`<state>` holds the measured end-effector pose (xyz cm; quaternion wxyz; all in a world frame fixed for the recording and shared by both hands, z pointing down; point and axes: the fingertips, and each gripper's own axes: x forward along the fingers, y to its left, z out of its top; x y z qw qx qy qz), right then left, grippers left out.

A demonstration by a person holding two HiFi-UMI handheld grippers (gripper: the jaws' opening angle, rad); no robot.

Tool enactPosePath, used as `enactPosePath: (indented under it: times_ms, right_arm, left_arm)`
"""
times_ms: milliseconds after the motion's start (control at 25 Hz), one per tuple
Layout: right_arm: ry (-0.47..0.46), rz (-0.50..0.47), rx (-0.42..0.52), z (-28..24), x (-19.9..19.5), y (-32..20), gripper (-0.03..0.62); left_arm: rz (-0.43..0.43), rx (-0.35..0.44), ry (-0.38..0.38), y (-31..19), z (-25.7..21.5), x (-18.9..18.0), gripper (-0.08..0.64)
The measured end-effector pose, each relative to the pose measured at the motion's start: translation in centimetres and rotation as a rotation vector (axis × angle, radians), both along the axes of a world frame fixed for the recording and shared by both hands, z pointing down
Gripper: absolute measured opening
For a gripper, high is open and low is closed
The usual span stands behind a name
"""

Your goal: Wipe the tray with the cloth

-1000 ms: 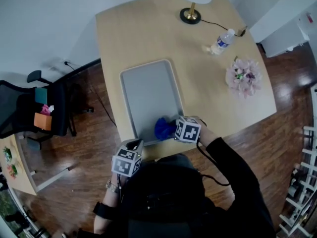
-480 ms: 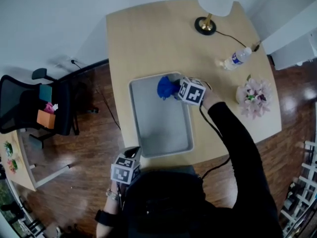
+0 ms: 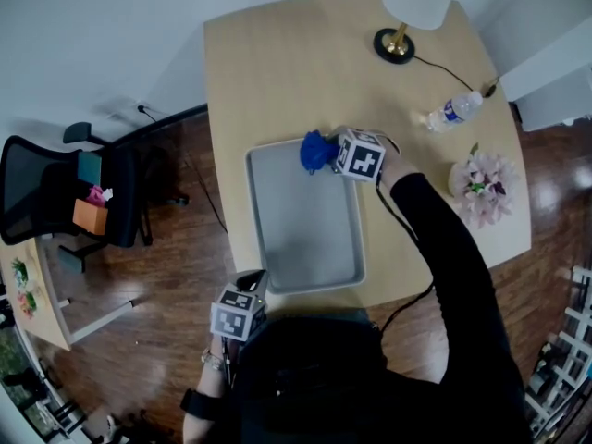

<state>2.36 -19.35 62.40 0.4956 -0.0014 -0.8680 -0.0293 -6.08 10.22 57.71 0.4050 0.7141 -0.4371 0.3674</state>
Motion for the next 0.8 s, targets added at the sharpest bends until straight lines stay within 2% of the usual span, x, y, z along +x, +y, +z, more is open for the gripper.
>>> enactPosePath:
  times_ms: [160,400,800]
  right_arm:
    - [0.000,-0.013,0.006,-0.2,0.7,2.1,0.132]
    - [-0.030,-0.035,-0.020,0.0,2.1,8.9,0.132]
    - [-0.017,0.016,-0.043,0.5,6.1,19.6,0.132]
  left_arm:
    - [0.003,0.012,-0.006,0.0,-0.3,0.0,0.003]
    - [0.003,0.030,-0.006,0.6,-0.6,0.0,0.003]
    - [0.034,0.074,0.027,2.8,-1.4,2.3,0.003]
